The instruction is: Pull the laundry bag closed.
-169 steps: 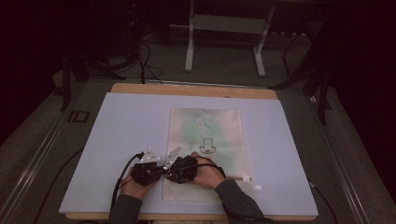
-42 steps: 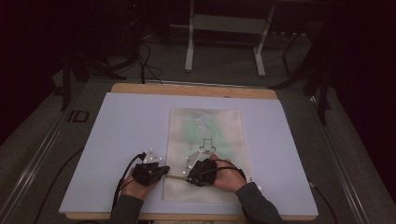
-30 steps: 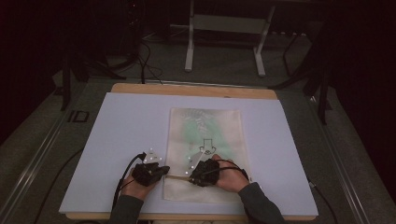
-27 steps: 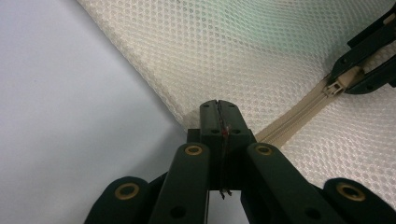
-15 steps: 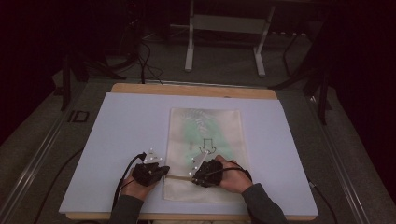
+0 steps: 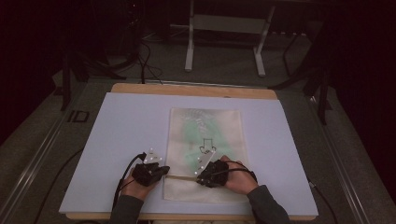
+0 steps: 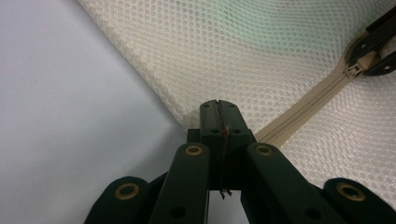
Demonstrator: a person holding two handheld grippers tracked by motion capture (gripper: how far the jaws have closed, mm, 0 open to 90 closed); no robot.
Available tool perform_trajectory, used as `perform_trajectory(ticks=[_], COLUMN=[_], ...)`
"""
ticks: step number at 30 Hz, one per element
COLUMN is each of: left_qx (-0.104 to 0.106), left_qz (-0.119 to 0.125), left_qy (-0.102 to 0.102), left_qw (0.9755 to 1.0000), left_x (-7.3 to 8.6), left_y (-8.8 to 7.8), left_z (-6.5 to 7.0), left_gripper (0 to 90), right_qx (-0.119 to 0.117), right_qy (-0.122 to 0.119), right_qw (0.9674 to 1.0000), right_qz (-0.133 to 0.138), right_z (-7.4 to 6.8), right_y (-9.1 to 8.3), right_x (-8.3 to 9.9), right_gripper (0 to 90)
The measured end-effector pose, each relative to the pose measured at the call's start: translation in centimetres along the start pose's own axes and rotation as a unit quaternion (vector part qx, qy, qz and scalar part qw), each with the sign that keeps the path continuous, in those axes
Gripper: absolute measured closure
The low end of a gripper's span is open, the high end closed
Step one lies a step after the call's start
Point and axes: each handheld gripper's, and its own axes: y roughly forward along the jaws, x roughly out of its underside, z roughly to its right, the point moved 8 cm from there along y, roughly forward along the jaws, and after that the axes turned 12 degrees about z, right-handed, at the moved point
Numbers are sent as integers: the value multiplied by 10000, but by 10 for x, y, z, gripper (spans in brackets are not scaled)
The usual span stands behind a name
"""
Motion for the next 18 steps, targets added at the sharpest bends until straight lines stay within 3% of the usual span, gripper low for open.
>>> perform_trajectory(ticks=[18], left_qx=[-7], left_qz=[4], left_qy=[-3], left_qw=[10000], left_x=[0], left_y=[0], left_z=[0], left_gripper=[896], right_qx=[88], right_qy=[112], right_qw=[9999], right_qz=[-9], right_z=[1], right_y=[-11], right_x=[15], right_gripper=[823])
